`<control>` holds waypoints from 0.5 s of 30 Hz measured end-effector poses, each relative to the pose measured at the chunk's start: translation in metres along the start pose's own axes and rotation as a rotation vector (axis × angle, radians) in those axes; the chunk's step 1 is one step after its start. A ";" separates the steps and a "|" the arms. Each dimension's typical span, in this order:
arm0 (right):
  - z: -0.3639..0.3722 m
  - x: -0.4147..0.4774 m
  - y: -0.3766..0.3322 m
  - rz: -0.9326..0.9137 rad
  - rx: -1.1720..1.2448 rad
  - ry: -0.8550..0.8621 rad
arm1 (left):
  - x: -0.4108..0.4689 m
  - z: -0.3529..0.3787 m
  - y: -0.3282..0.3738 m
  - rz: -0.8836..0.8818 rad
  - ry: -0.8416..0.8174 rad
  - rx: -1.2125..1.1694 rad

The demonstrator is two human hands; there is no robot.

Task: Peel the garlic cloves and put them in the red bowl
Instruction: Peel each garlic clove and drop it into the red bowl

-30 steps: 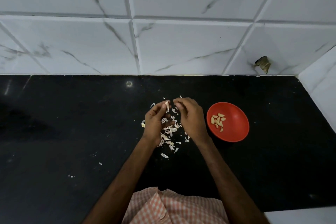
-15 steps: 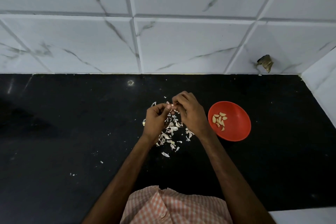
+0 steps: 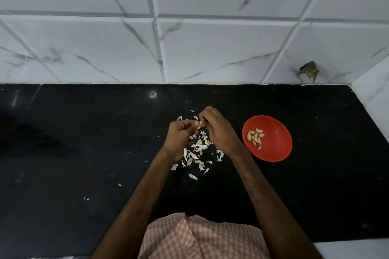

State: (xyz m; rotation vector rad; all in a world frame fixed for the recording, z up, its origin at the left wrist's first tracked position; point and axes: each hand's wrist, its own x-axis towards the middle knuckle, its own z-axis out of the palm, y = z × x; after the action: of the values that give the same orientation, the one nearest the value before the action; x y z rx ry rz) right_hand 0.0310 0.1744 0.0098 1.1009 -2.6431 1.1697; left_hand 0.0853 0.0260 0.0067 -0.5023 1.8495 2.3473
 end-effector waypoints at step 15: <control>0.001 -0.001 -0.008 0.005 -0.144 0.308 | -0.007 0.012 0.009 0.085 -0.124 -0.192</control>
State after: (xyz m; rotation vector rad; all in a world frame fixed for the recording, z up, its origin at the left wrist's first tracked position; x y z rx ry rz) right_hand 0.0372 0.1704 0.0140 0.8168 -2.4489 1.0339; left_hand 0.0865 0.0365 0.0193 -0.2932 1.6326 2.5631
